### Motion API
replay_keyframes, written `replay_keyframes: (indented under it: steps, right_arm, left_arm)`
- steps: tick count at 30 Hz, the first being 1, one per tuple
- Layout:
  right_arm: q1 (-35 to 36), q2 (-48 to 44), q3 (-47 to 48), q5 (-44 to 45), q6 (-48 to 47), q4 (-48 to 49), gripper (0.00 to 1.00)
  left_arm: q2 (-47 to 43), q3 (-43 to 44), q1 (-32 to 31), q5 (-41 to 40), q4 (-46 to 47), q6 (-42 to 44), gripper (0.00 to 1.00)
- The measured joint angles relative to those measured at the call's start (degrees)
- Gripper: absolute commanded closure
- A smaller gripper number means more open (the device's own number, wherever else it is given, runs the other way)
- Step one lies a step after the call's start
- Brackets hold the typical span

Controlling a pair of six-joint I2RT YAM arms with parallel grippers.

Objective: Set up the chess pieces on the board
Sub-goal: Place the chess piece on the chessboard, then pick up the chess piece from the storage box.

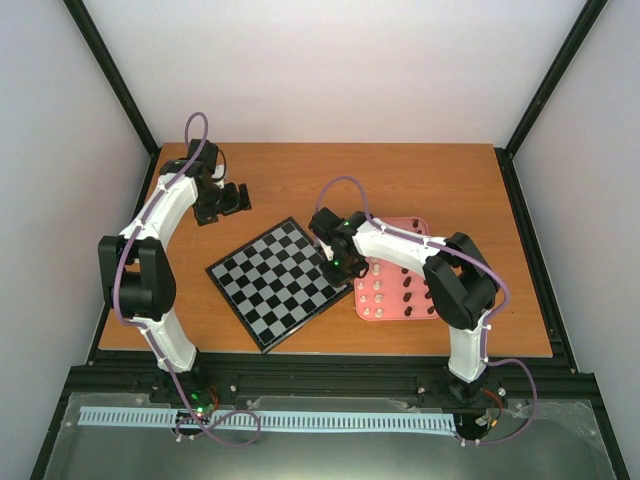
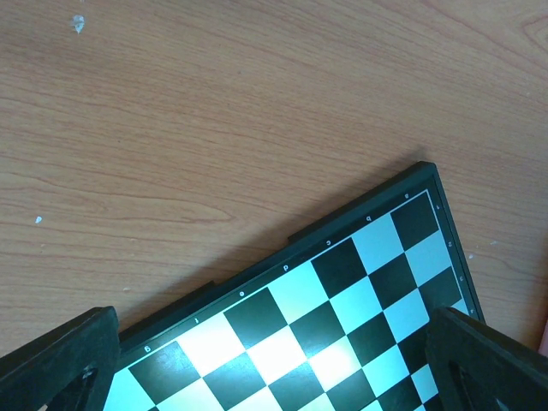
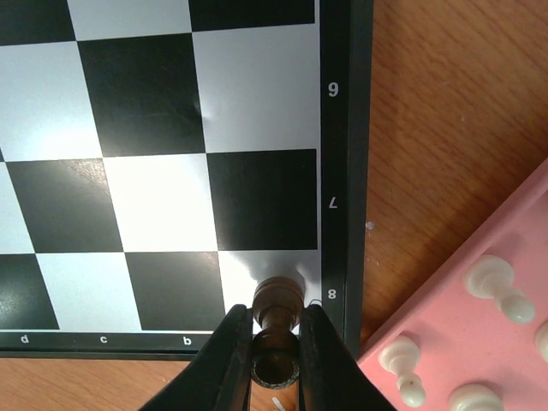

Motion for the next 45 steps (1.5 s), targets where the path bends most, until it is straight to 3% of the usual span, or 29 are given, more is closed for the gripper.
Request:
replay_keyframes:
  steps: [8,24,29,34,39,45]
  right_arm:
    - [-0.13,0.02,0.00,-1.66,-0.35,0.20,0.89]
    - [-0.15,-0.48,2.75,-0.81,0.22,-2.43,0.50]
    - [-2.67,-4.59,8.52,0.57,0.76,-4.66,0.49]
    - [-14.12,-7.06,12.83,1.79,1.01,-5.29,0.52]
    - [-25.46,-2.93,12.94,3.54,-0.04,-5.90,0.55]
    - [-28.74,3.23,12.94,3.52,-2.34,-6.10,0.55]
  left_arm:
    - [0.02,0.00,0.00,0.02,0.00,0.00,0.00]
    - [0.22,0.00,0.00,0.87,0.00,0.00,0.00]
    - [0.26,0.00,0.00,1.03,0.00,-0.02,0.00]
    - [0.50,0.13,0.00,1.46,-0.04,-0.02,0.00]
    - [1.51,1.29,0.00,1.75,-0.02,-0.02,0.00]
    - [1.97,1.99,0.00,2.16,-0.04,-0.02,0.00]
